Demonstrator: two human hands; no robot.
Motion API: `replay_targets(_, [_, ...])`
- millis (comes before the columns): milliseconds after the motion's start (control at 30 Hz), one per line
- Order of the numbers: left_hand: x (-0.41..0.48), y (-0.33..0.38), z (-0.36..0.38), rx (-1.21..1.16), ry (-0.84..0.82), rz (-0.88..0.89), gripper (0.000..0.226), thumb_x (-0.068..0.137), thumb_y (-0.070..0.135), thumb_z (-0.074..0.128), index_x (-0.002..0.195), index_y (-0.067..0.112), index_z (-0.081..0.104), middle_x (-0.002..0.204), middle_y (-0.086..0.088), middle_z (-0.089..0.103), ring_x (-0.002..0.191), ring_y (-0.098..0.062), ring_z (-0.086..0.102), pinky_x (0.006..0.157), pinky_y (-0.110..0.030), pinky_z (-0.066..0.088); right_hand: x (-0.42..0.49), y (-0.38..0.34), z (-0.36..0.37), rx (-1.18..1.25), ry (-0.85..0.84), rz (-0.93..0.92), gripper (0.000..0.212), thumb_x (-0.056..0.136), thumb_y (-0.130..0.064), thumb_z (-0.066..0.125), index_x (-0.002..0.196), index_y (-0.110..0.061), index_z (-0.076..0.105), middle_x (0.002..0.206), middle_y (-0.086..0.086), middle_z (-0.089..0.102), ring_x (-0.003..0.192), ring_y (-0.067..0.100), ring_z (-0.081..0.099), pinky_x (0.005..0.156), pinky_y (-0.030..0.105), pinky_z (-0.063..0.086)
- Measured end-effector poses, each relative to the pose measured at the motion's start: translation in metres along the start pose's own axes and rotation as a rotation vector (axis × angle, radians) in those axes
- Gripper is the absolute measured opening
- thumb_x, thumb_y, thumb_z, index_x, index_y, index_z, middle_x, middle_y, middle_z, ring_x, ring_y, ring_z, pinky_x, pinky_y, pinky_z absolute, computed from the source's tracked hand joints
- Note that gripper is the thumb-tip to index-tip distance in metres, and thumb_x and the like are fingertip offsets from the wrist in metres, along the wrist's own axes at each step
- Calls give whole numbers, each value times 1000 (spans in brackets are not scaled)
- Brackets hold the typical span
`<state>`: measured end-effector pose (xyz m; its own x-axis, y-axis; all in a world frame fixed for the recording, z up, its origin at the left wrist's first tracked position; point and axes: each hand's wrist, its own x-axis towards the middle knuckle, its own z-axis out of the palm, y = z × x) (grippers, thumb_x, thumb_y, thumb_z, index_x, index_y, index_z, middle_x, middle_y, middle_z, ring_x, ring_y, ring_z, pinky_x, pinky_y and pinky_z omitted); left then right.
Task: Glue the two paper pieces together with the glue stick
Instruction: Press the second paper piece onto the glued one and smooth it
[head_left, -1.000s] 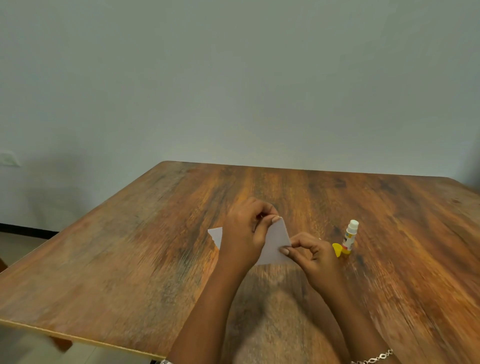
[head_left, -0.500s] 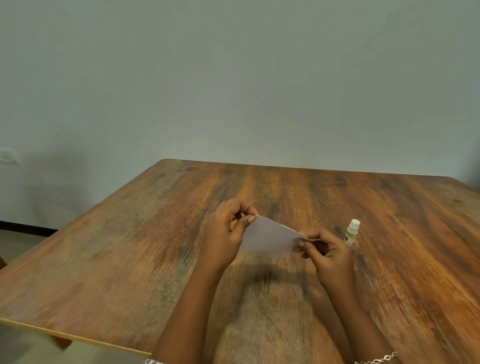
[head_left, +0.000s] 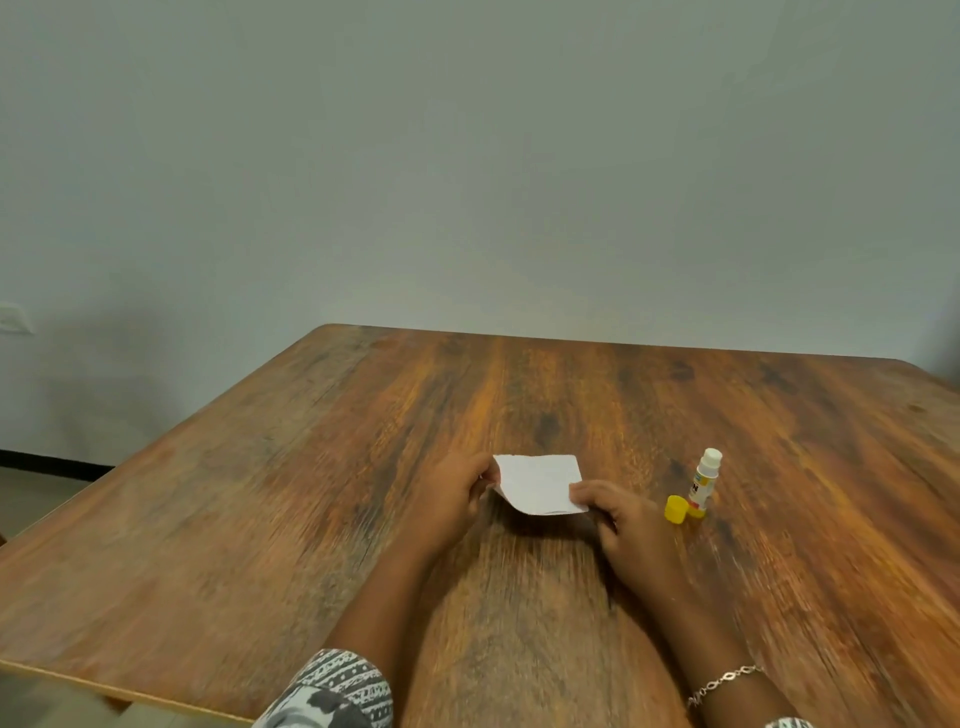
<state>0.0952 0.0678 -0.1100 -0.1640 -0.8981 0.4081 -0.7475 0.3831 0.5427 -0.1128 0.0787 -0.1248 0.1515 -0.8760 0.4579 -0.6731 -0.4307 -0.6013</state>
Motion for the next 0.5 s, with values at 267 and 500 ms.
replay_targets(267, [-9,-5,16,86,-30,-41,14,85,4,53,90,13,61,97,-1,59,88,-15,48,66,-24,34,-1,8,12,-174,-136,-29,28,82,7,52,101,-5,69,114,8,68,107,22,61,87,16,35])
replay_targets(500, [-12,-5,34,146,45,-42,27,84,2,53,105,15,63,110,-1,59,95,-12,46,69,-18,27,-2,9,14,-210,-159,-37,33,82,4,51,104,-12,69,113,3,69,106,20,58,87,22,39])
